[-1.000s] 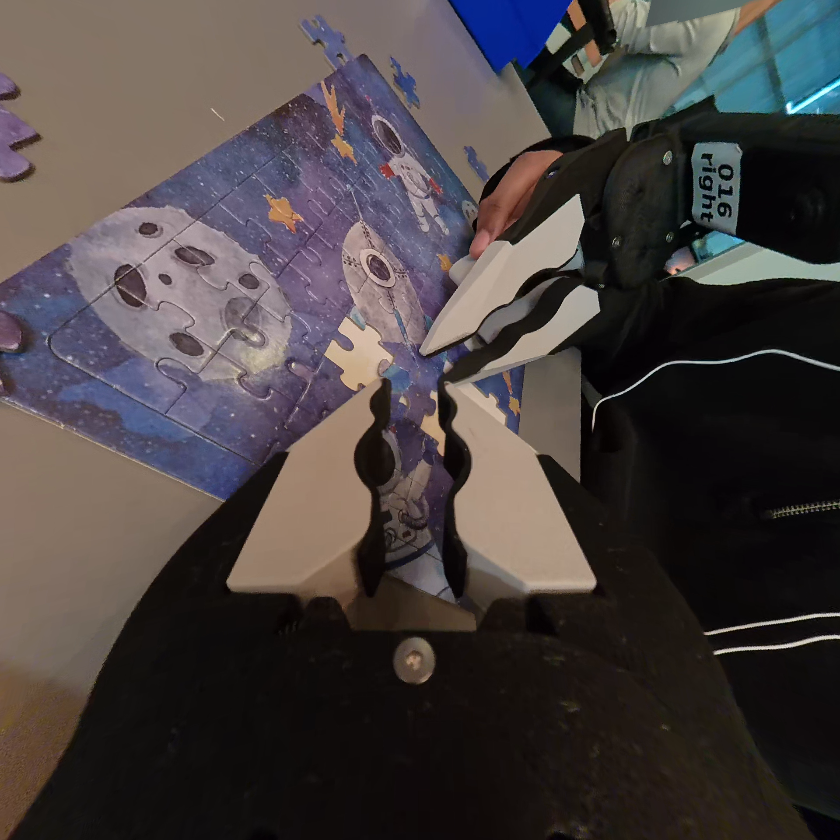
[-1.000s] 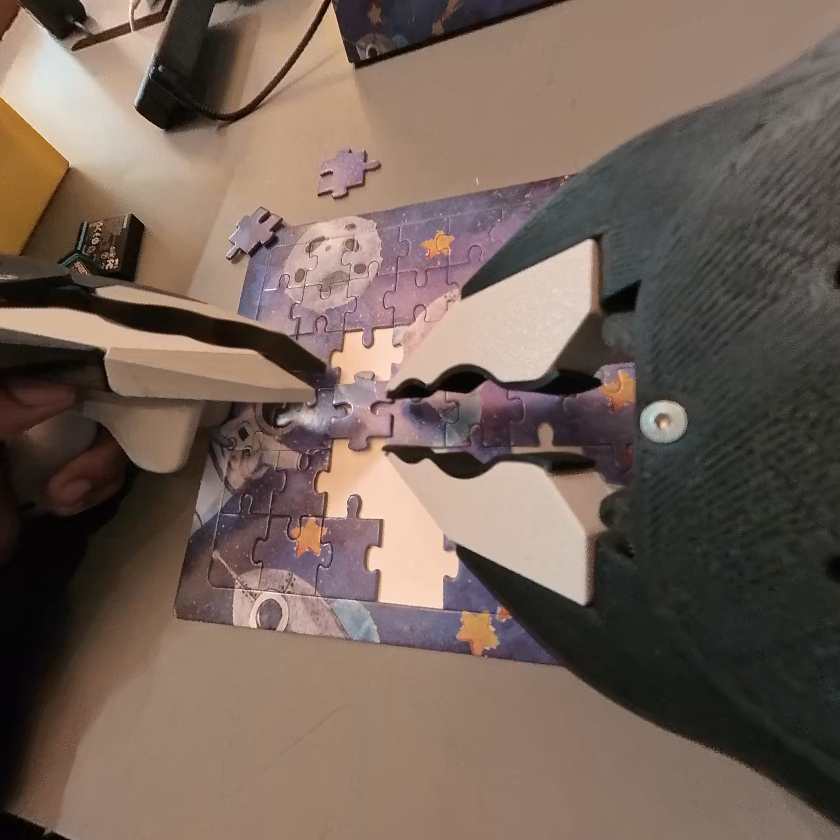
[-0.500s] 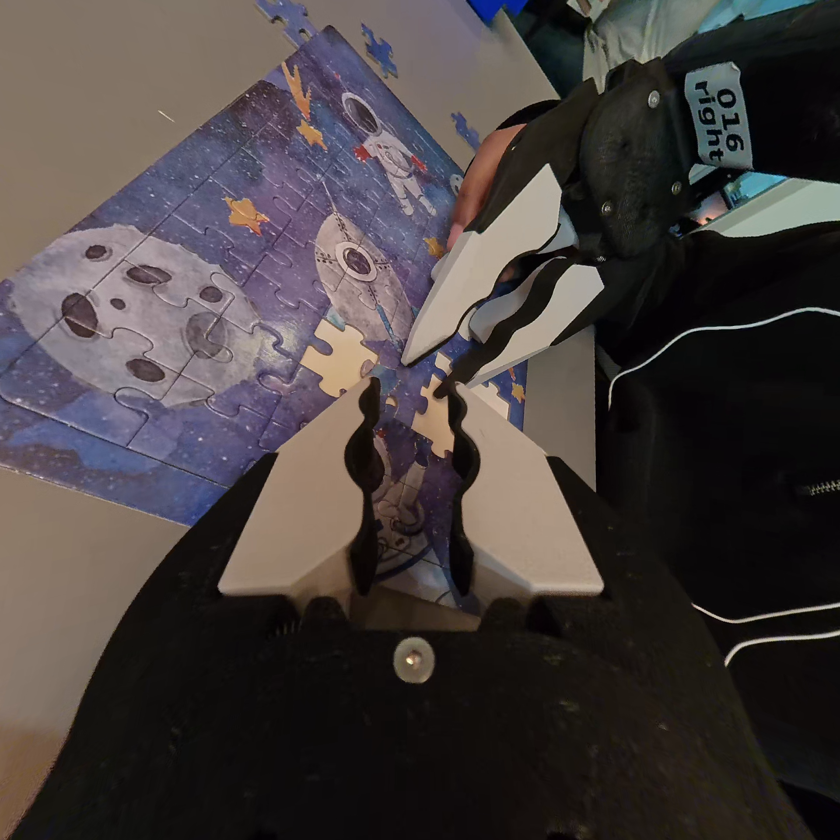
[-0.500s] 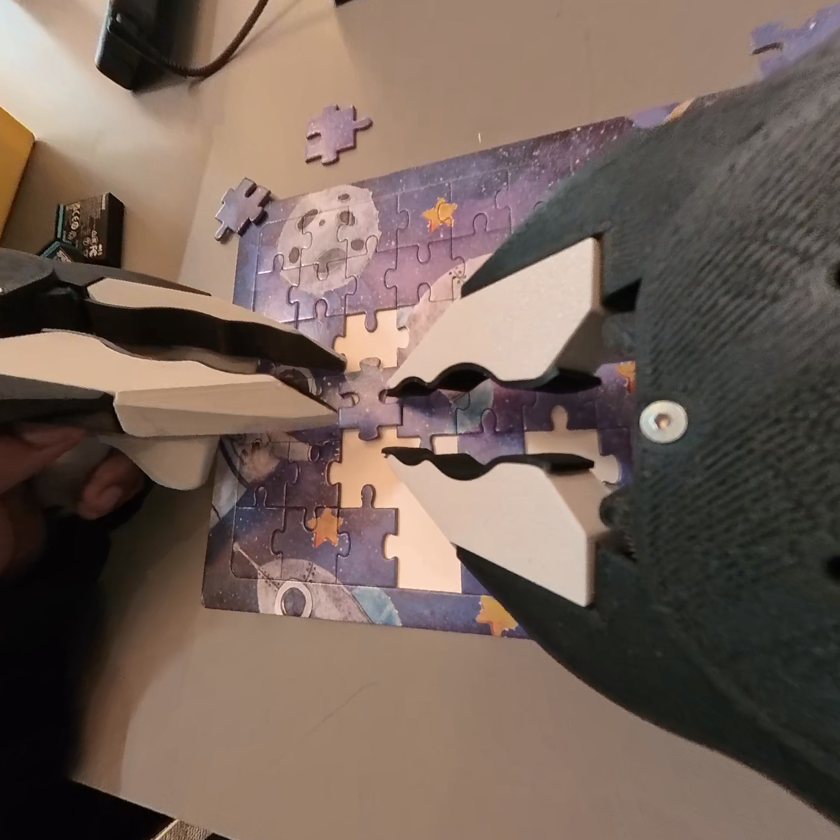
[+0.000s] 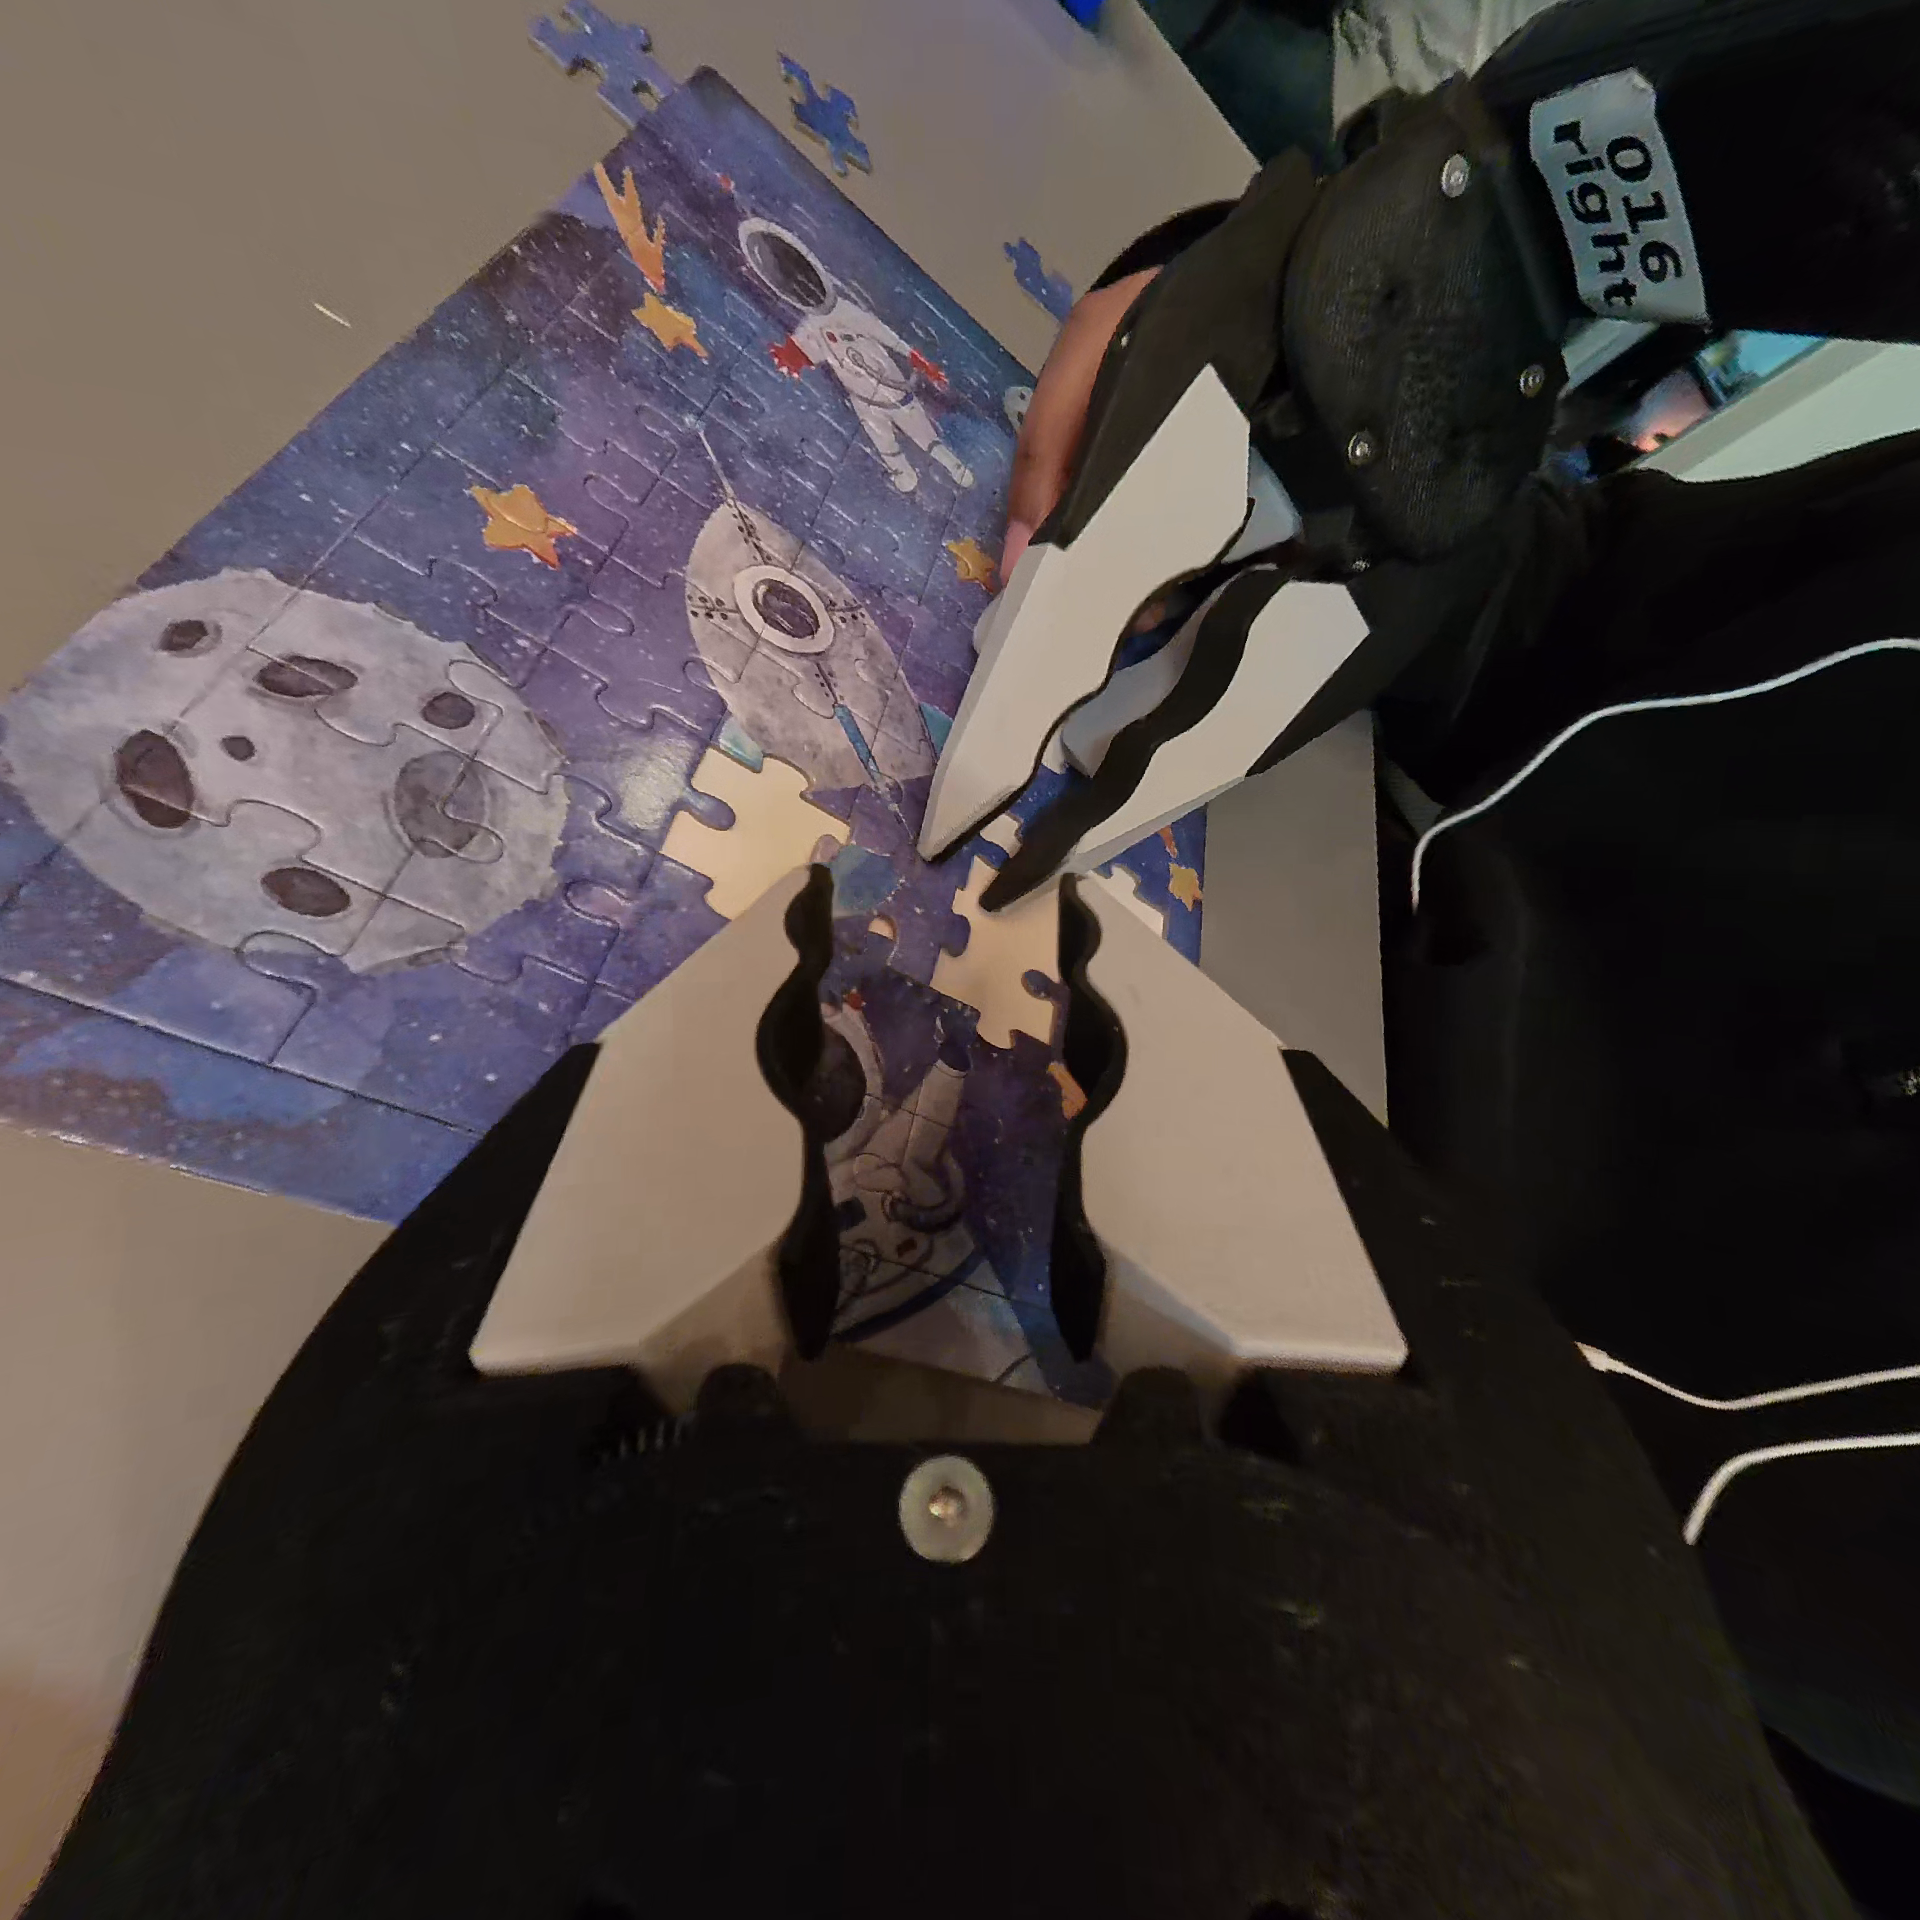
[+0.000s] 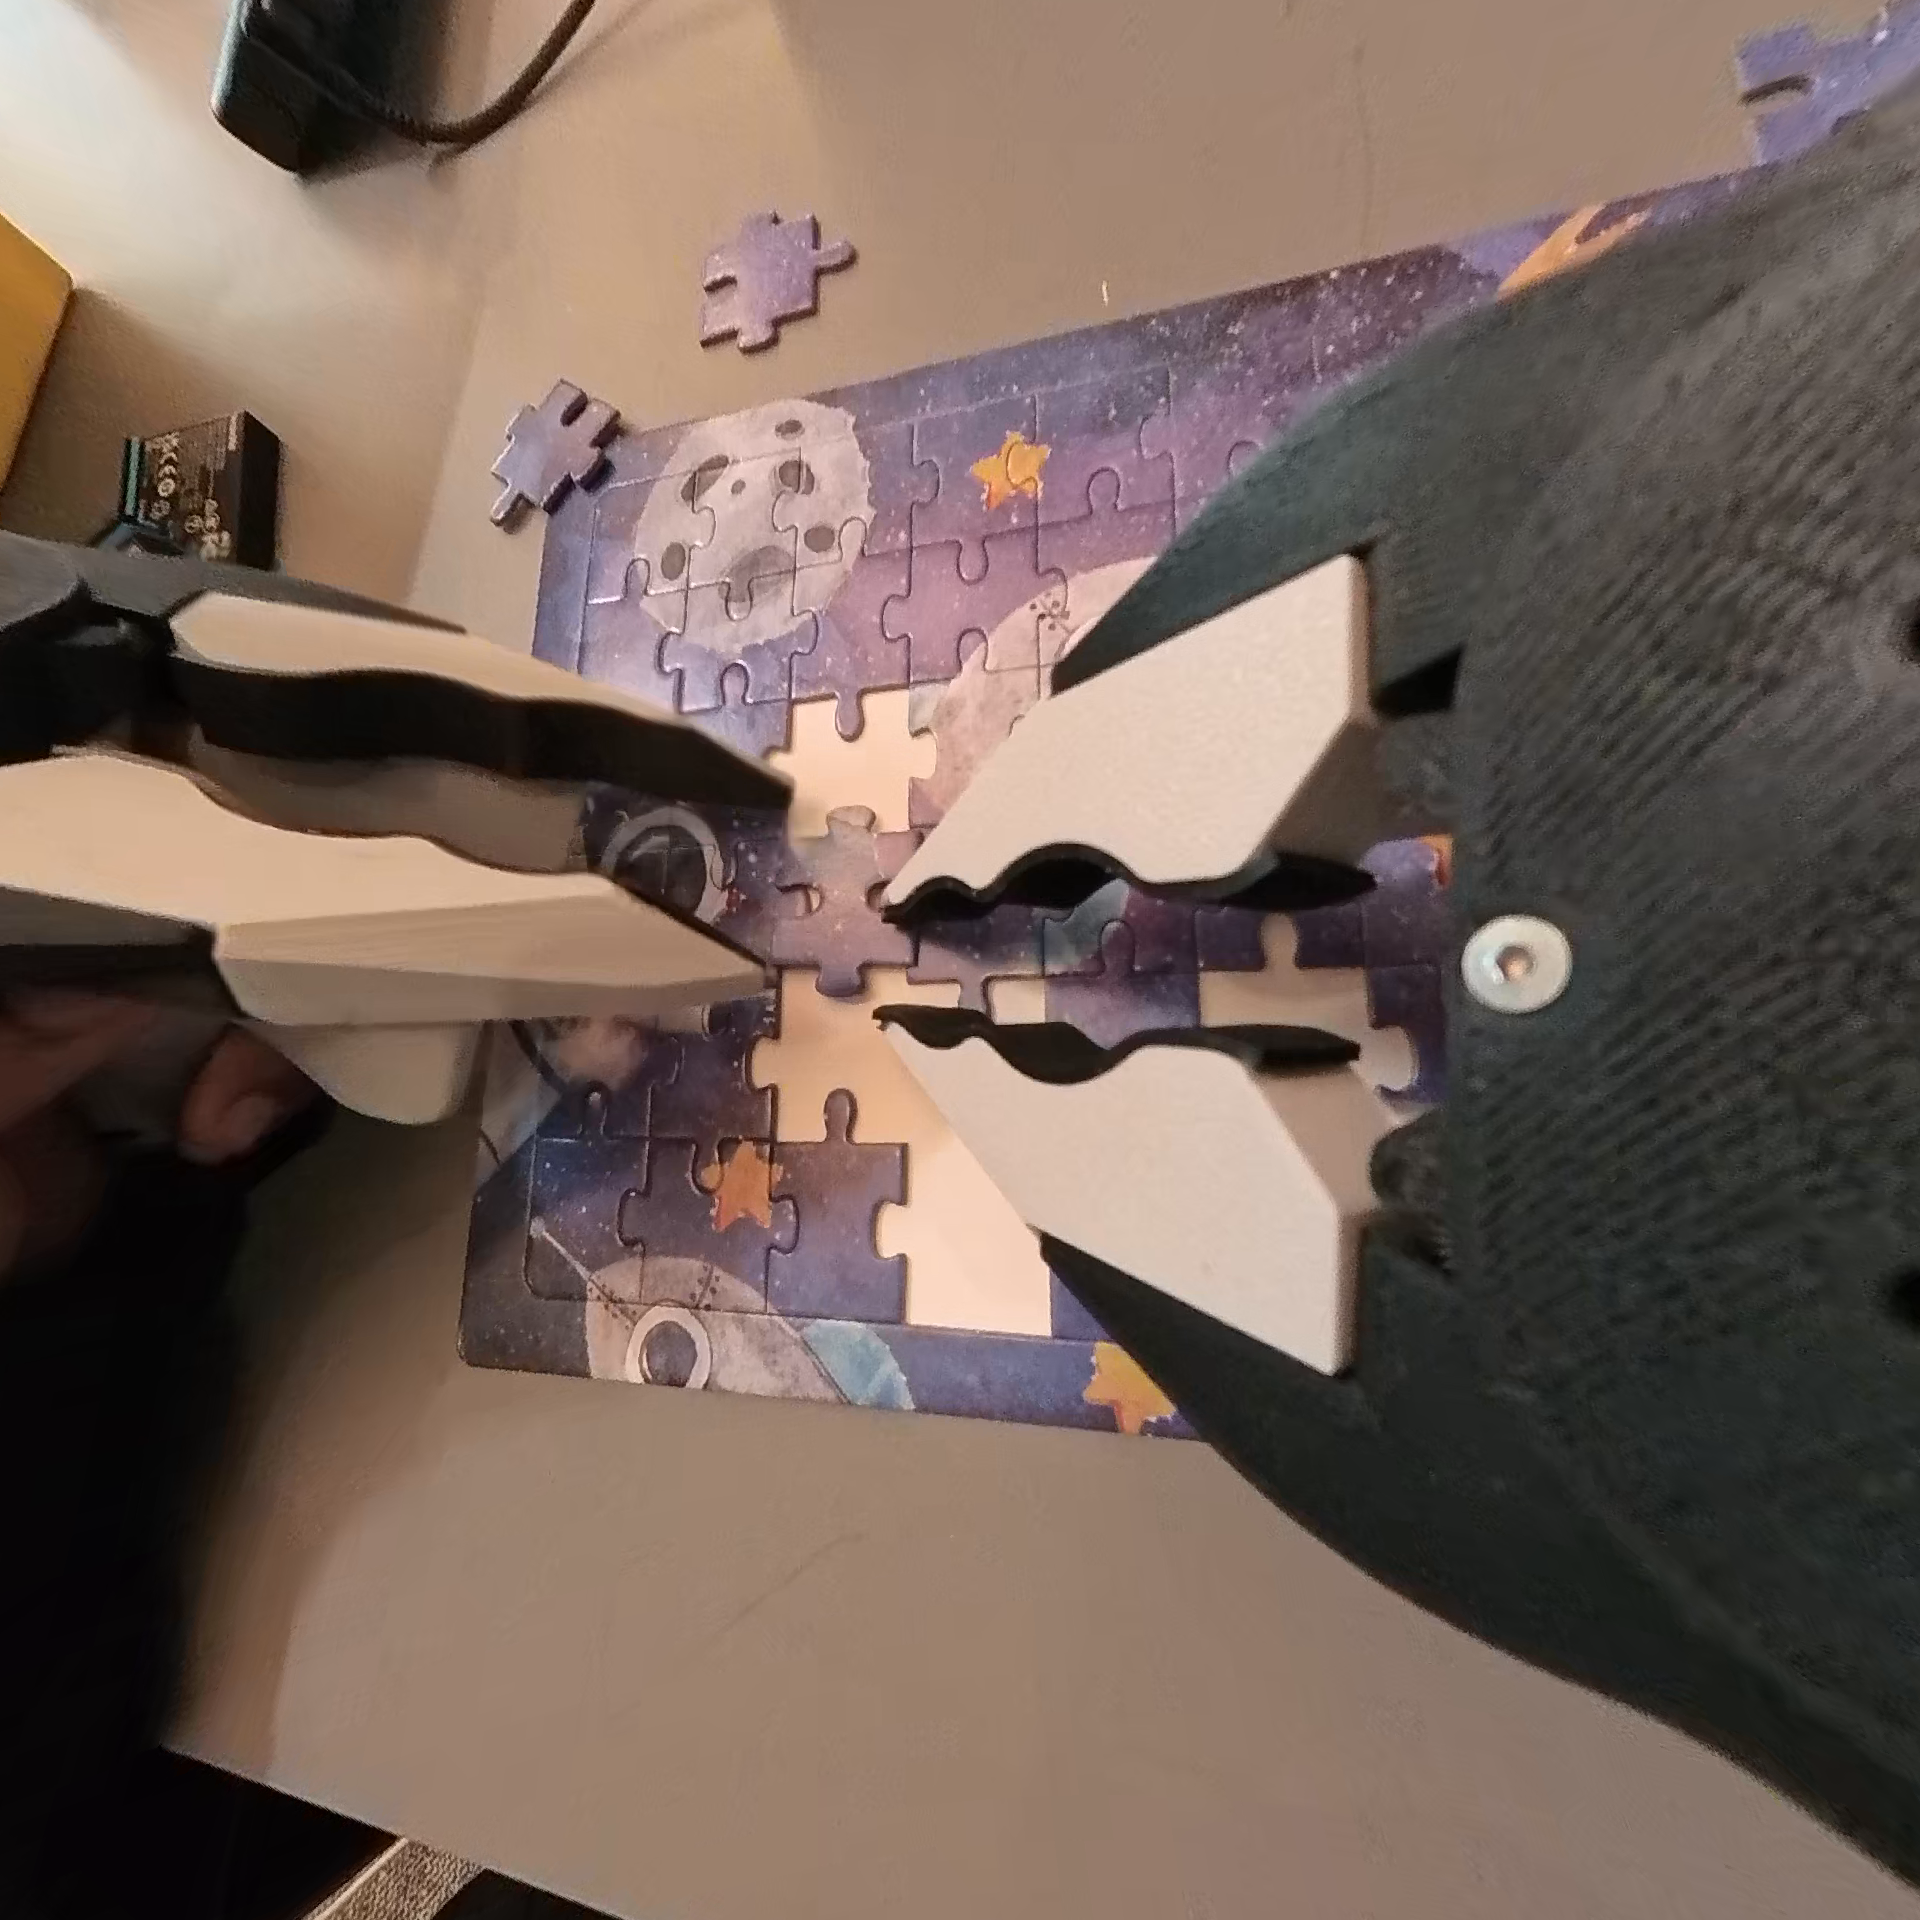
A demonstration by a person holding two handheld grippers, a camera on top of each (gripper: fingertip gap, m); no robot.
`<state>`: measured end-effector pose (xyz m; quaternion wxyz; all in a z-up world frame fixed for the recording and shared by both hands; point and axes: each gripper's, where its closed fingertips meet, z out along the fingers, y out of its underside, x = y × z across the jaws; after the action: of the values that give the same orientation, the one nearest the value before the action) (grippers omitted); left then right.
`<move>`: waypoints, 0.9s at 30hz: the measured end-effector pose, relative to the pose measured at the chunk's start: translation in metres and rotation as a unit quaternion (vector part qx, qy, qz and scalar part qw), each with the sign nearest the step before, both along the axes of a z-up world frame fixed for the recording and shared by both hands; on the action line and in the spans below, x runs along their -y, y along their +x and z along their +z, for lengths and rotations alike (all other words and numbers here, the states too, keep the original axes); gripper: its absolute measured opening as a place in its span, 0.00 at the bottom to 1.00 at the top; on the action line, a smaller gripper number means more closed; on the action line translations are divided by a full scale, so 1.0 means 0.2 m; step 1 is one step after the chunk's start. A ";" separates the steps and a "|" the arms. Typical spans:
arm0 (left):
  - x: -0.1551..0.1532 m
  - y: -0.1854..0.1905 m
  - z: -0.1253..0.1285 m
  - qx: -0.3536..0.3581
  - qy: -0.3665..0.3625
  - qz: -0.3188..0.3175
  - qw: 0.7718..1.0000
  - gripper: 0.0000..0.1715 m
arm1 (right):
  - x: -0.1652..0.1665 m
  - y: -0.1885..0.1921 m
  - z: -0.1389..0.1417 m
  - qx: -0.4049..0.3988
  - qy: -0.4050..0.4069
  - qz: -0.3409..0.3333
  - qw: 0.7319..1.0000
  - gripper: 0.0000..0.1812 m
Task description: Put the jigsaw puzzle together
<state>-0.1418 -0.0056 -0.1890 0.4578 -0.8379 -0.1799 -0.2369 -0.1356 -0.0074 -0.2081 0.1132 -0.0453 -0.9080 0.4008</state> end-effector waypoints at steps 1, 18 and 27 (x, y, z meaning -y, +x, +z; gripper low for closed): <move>0.01 -0.02 0.00 -0.010 0.001 0.008 1.000 0.24 | 0.00 0.00 0.00 0.000 0.000 0.000 1.000 0.08; 0.05 -0.18 0.12 -0.048 0.062 0.096 0.992 0.22 | 0.00 -0.05 0.01 -0.001 -0.006 -0.026 1.000 0.19; 0.03 -0.17 0.10 -0.051 0.054 0.090 0.993 0.22 | 0.03 -0.06 -0.01 0.072 -0.012 -0.035 0.997 0.18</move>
<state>-0.1754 -0.0124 -0.1682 0.5305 -0.8032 -0.2181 -0.1608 -0.1469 -0.0143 -0.2098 0.0607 -0.1074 -0.9067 0.4032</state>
